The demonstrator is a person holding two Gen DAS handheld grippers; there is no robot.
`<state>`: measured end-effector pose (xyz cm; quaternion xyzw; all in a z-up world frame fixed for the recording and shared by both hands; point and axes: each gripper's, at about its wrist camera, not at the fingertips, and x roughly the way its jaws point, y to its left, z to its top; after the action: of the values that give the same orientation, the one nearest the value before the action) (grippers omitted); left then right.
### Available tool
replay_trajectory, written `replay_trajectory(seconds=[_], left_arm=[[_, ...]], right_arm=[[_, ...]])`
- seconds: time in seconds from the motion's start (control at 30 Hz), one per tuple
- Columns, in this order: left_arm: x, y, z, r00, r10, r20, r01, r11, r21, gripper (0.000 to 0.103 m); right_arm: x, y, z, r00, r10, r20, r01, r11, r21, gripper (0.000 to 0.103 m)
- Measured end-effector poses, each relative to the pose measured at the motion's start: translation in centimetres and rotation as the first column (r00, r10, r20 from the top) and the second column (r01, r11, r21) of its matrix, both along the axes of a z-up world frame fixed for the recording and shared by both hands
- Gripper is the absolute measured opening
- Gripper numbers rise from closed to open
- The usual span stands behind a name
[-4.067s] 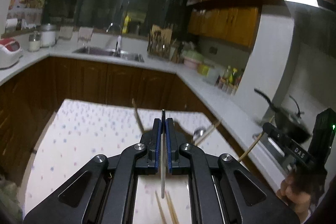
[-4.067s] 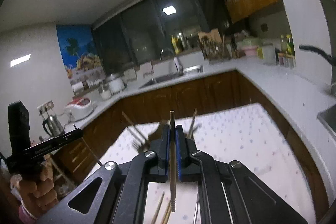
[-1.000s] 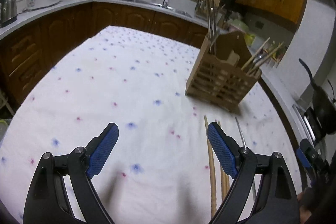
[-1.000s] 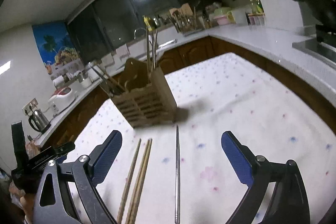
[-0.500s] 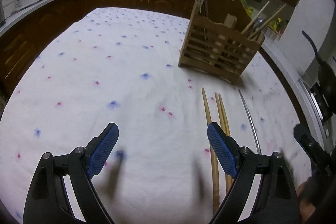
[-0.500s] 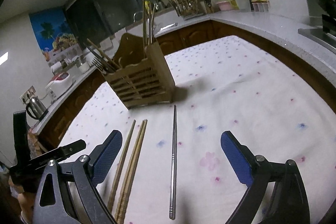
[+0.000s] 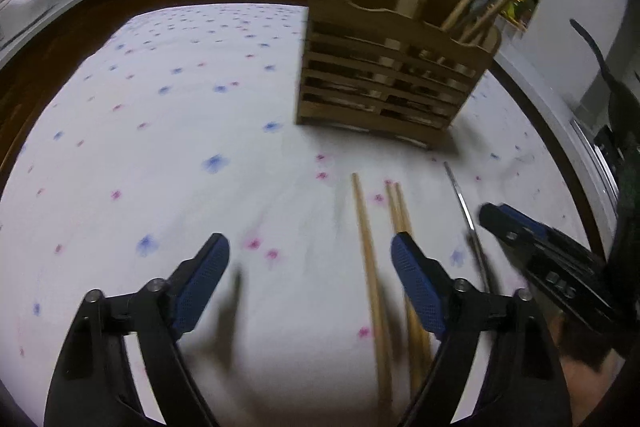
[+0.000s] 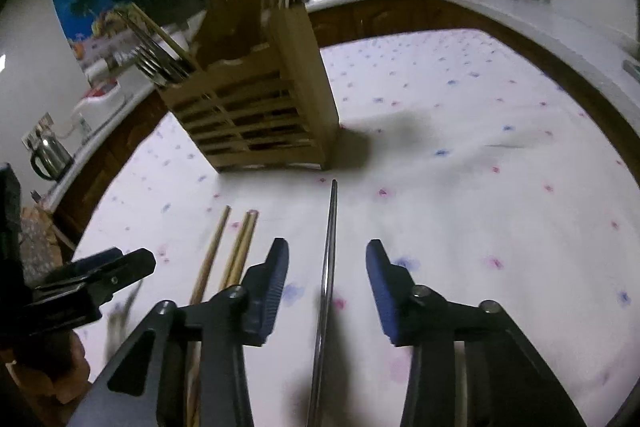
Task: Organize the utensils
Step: 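Grasp a wooden chopstick with the left gripper while the right grasps the metal one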
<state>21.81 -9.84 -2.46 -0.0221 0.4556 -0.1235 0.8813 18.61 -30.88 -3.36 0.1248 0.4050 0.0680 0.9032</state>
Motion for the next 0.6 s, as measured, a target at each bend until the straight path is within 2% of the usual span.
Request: replay_trajectory(seconds=[0.27,0.4,0.6], left_arm=[[2.4,-2.0,-1.0,0.998,-0.042,-0.040,0.044,0.998,0.045,0.046],[3.2,-2.9,-2.2,0.995,-0.064,-0.078,0.068,0.996,0.055,0.040],[2.8,-5.0,-2.6,0.994,-0.110,-0.029,0.113,0.979,0.170,0.034]], right_arm=[[3.3,0.8,-1.2,0.998,0.039,-0.050,-0.042,0.998,-0.055,0.029],[3.9,1.0,-1.4,0.998,0.048,-0.051,-0.052,0.994,-0.092,0.022],[4.2,2.0,-1.5,0.997,0.065,-0.042,-0.072,0.983,-0.166,0.018]])
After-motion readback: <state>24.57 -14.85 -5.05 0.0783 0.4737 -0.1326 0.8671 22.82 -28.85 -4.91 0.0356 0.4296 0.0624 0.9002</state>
